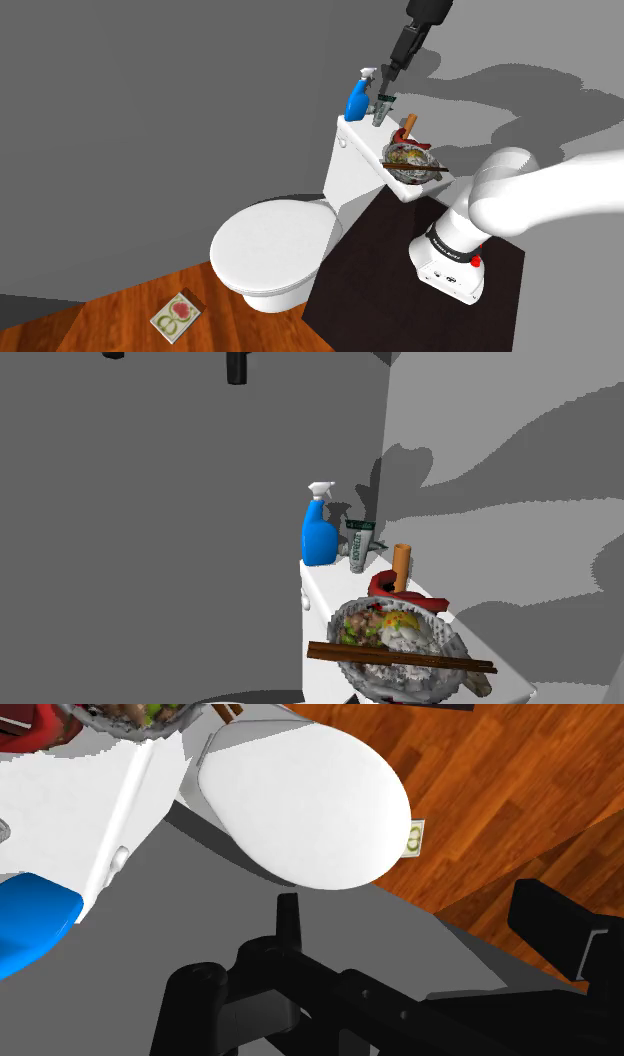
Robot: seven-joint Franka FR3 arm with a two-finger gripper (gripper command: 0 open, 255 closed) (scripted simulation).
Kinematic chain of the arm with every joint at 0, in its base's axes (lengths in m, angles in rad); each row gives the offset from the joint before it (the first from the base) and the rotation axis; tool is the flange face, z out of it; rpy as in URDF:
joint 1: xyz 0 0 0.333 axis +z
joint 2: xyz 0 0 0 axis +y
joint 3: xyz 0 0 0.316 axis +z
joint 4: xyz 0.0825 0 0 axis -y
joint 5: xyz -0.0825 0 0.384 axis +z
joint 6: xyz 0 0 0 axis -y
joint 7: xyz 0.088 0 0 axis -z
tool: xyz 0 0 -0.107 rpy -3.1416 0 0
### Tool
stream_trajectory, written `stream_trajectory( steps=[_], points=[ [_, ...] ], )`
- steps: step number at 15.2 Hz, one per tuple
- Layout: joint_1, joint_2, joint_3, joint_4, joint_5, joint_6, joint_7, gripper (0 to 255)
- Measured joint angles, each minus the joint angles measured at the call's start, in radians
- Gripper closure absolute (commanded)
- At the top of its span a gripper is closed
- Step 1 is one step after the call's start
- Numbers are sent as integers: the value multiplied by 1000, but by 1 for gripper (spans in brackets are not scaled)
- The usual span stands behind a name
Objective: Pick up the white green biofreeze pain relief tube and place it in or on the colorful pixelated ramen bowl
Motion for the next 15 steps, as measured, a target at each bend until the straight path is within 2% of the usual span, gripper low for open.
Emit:
stream_trajectory(
  steps=[2,8,15],
  points=[
    [-2,3,-8,-4,-6,7,-10,0],
    [-31,59,-109,-62,-77,118,-132,0],
    [-55,207,-237,-66,-142,273,-281,0]
  ],
)
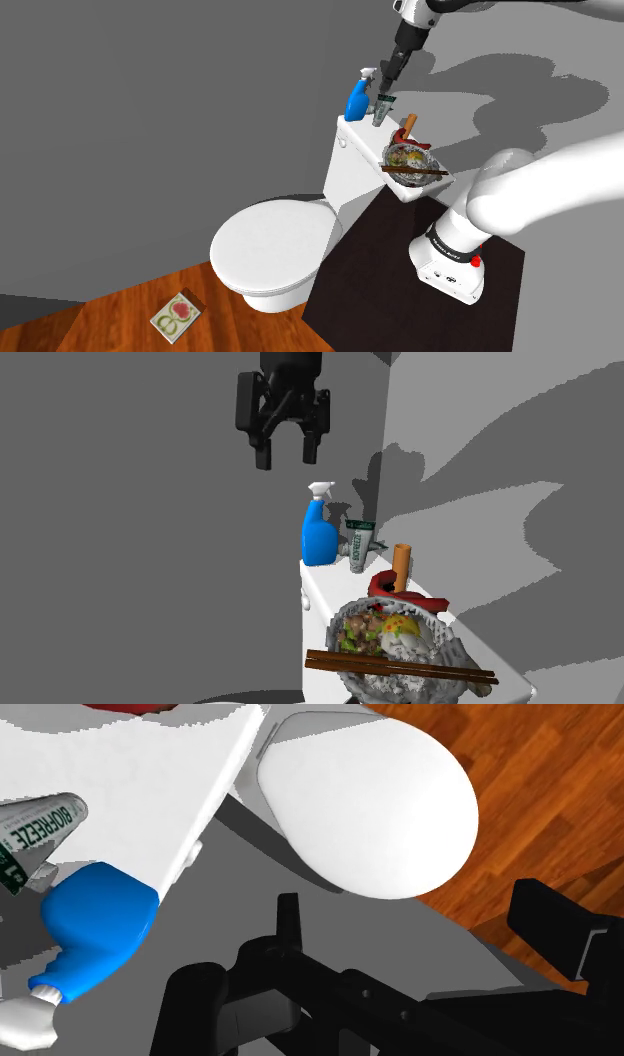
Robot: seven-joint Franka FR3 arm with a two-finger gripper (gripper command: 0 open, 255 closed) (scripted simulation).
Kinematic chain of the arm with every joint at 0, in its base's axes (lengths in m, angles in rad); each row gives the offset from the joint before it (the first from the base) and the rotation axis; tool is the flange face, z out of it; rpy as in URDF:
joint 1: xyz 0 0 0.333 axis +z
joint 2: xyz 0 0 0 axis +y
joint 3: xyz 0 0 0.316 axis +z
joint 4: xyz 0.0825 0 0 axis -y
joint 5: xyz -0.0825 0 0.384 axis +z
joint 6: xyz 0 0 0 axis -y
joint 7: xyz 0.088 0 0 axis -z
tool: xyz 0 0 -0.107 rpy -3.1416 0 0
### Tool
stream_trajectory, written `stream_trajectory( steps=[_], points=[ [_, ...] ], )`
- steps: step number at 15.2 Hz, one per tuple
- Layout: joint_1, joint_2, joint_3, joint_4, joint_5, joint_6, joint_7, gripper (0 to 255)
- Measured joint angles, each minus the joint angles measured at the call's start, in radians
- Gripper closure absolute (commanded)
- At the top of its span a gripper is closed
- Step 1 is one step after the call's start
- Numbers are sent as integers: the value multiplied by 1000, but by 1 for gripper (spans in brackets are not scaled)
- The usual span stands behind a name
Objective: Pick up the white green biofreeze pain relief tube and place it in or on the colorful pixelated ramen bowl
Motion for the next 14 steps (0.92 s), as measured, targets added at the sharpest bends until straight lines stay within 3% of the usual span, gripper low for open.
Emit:
stream_trajectory(
  steps=[7,14],
  points=[
    [-12,188,-134,53,-18,142,-163,0],
    [-7,438,-252,177,59,263,-348,0]
  ],
)
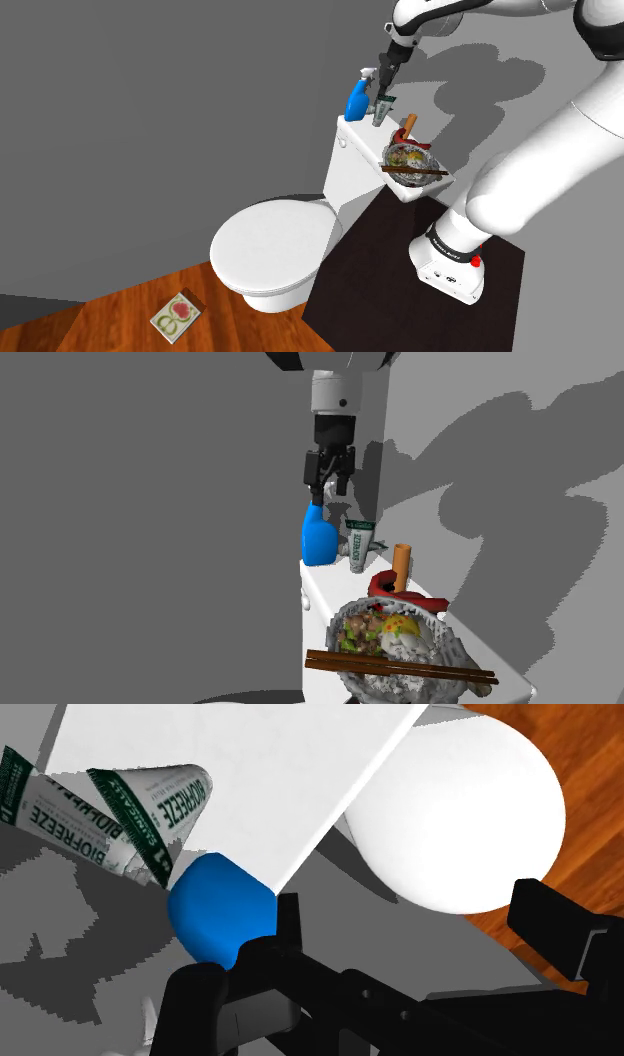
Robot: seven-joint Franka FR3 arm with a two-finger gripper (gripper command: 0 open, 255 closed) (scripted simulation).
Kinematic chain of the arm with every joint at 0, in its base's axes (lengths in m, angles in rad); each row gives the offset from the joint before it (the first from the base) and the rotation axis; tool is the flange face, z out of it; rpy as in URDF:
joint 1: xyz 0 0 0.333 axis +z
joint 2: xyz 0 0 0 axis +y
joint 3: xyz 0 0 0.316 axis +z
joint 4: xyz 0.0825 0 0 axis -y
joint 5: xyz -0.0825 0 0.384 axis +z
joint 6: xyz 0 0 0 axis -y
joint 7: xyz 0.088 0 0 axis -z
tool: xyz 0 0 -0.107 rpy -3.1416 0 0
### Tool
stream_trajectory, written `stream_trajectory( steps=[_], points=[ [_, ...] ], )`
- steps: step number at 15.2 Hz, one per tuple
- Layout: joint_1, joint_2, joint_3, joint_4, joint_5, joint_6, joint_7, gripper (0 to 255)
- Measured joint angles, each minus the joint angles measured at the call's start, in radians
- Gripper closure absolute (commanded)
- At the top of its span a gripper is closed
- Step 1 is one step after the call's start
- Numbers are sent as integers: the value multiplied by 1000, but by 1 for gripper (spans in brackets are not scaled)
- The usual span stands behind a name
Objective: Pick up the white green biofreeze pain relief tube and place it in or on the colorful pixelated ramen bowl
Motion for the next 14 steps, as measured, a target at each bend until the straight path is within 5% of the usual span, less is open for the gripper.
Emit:
stream_trajectory(
  steps=[6,10,14],
  points=[
    [-32,240,-56,144,141,65,-184,0],
    [-99,419,-54,290,253,69,-308,0],
    [-128,485,-41,321,295,94,-348,0]
  ],
)
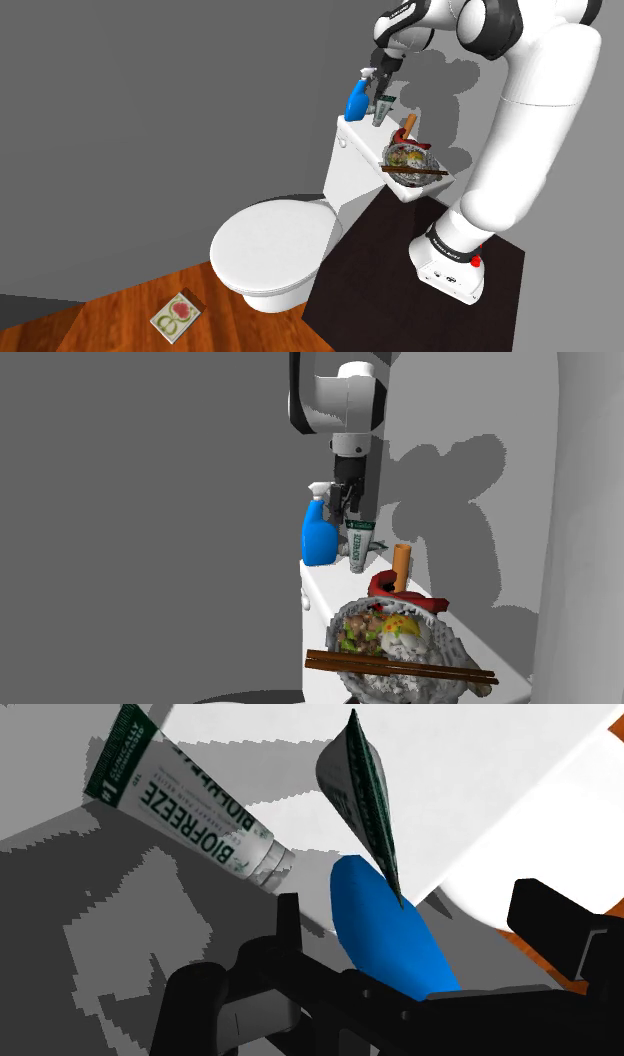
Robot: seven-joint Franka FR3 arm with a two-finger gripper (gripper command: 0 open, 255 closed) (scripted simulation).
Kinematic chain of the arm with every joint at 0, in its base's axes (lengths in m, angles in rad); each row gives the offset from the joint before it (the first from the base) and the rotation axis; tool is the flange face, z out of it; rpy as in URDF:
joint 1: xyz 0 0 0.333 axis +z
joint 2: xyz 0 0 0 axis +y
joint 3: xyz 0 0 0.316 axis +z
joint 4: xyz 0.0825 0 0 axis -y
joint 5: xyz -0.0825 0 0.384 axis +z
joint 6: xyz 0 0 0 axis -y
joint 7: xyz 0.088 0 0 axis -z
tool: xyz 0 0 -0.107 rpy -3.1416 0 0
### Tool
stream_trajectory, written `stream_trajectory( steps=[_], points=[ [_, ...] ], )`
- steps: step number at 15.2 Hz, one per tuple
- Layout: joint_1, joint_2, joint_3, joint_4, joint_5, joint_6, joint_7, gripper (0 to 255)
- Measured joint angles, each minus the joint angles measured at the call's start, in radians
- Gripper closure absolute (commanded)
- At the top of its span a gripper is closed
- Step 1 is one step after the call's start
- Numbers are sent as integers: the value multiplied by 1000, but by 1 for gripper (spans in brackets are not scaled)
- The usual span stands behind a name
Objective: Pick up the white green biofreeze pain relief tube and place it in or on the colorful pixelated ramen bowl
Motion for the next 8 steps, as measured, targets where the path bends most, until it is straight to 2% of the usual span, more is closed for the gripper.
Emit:
stream_trajectory(
  steps=[8],
  points=[
    [-17,48,17,-14,36,55,-25,0]
  ],
)
